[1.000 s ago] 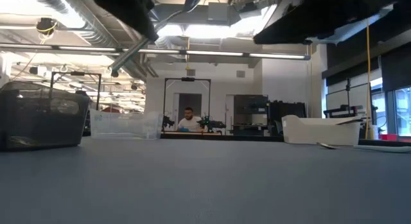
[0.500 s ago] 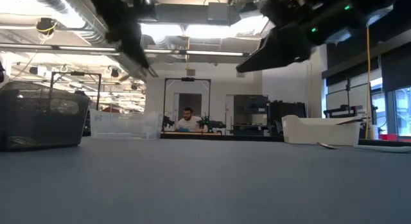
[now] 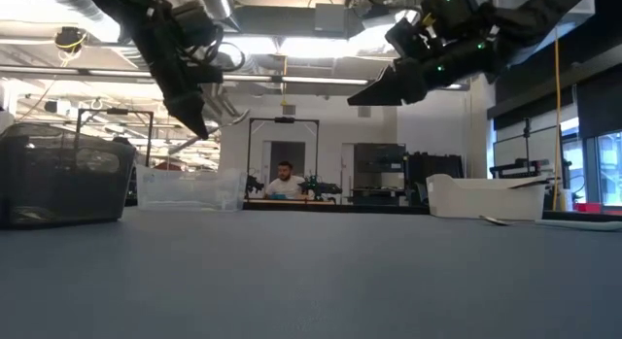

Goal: Sort silverware by color (type)
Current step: Put the green spoon into the transparent bin

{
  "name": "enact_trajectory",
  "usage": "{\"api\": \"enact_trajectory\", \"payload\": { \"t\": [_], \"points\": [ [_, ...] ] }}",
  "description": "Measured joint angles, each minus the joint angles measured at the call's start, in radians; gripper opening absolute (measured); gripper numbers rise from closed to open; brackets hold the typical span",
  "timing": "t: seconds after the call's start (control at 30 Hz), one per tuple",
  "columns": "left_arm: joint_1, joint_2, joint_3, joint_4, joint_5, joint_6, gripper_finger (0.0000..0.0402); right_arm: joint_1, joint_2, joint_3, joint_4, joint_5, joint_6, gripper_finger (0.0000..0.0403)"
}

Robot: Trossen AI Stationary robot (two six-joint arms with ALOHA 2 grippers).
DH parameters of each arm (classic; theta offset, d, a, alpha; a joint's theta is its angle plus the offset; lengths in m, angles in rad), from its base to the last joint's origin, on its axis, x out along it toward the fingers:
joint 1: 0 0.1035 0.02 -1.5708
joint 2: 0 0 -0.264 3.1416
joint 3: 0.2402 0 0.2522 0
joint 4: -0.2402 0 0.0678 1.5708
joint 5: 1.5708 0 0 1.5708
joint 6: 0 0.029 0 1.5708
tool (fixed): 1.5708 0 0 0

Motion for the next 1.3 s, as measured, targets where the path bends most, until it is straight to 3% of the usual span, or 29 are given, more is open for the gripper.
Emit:
{"api": "enact_trajectory", "payload": {
  "t": [0.33,0.73,1.3],
  "points": [
    [0.083,0.0,0.0,0.006,0.0,-0.031,0.0029,-0.138,0.001,0.0,0.008,-0.114,-0.034,0.0165],
    [0.087,0.007,0.0,0.008,0.006,-0.023,0.0029,-0.145,0.001,0.0,-0.066,-0.141,0.042,0.0165],
    [0.183,0.264,-0.002,0.072,-0.039,0.003,0.0029,-0.145,0.002,-0.001,-0.103,-0.141,0.097,0.0165]
  ]
}}
